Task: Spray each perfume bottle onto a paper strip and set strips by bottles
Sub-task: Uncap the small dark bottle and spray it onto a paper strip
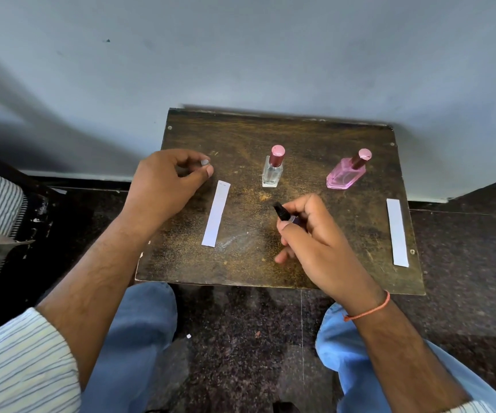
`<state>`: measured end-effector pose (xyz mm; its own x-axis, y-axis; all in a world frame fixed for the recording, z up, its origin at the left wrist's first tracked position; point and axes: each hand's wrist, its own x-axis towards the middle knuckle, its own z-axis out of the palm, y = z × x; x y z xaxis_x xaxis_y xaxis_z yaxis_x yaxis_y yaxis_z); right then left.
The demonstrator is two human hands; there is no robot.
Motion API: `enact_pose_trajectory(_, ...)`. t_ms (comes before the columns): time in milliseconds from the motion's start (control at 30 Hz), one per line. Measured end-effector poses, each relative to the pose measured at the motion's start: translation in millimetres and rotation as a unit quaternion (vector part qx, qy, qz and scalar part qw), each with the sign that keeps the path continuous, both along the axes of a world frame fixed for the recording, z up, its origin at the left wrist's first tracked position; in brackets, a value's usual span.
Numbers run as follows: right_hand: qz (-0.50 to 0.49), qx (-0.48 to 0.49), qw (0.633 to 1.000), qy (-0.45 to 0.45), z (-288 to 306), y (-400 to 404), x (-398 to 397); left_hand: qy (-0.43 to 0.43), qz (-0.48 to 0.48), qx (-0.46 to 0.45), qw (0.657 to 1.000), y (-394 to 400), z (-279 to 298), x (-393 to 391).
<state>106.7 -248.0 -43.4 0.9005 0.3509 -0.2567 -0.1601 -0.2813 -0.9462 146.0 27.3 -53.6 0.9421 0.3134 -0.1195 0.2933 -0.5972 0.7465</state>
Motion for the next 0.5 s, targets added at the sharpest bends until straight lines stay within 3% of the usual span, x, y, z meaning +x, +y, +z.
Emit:
enact_pose_trajectory(133, -0.016, -0.037, 0.997, -0.059, -4.6, 0.0, 2.2, -0.028, -0.036, -0.210, 0.977, -11.4, 16.8, -2.5)
enact_pose_trajectory(200, -0.039, -0.048, 0.995, -0.078, -6.4, -0.4, 3.4, -0.025, -0.093, -0.267, 0.959, -19.2, 22.7, -7.0)
enact_pose_trajectory(500, -0.054, -0.104, 0.981, -0.154, -4.1, 2.3, 4.3, -0.004, -0.239, -0.275, 0.931, -22.7, 16.6, -14.3)
